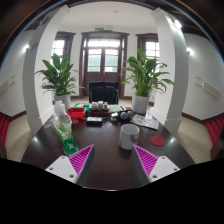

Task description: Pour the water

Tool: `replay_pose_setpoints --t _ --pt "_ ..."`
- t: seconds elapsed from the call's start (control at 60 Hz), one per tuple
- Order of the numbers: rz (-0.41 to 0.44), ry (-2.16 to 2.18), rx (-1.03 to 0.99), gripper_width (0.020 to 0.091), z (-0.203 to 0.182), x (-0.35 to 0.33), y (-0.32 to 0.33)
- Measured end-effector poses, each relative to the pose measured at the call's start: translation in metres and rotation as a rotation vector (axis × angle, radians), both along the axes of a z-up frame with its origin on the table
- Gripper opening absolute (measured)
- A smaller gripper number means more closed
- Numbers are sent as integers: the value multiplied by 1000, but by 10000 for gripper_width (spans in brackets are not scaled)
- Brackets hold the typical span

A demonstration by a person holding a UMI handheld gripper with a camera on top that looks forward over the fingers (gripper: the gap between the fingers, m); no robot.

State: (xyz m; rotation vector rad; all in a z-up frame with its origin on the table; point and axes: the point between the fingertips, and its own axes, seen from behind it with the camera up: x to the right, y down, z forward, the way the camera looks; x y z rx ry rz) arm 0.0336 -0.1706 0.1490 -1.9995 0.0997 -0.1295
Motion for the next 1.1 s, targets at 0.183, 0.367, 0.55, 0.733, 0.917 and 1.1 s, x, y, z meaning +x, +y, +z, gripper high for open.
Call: replay_pose_setpoints --t 0.183,0.367,0.55,0.733,0.917,1.1 --pt "54 30 29 767 -35 -73 3" --pt "164 120 137 772 -51 -163 40" --pt "183 143 212 768 -49 -182 98" --pt "188 119 244 766 -43 -183 140" --pt "192 81 260 546 -45 -179 165" --pt "221 46 312 393 -43 -183 169"
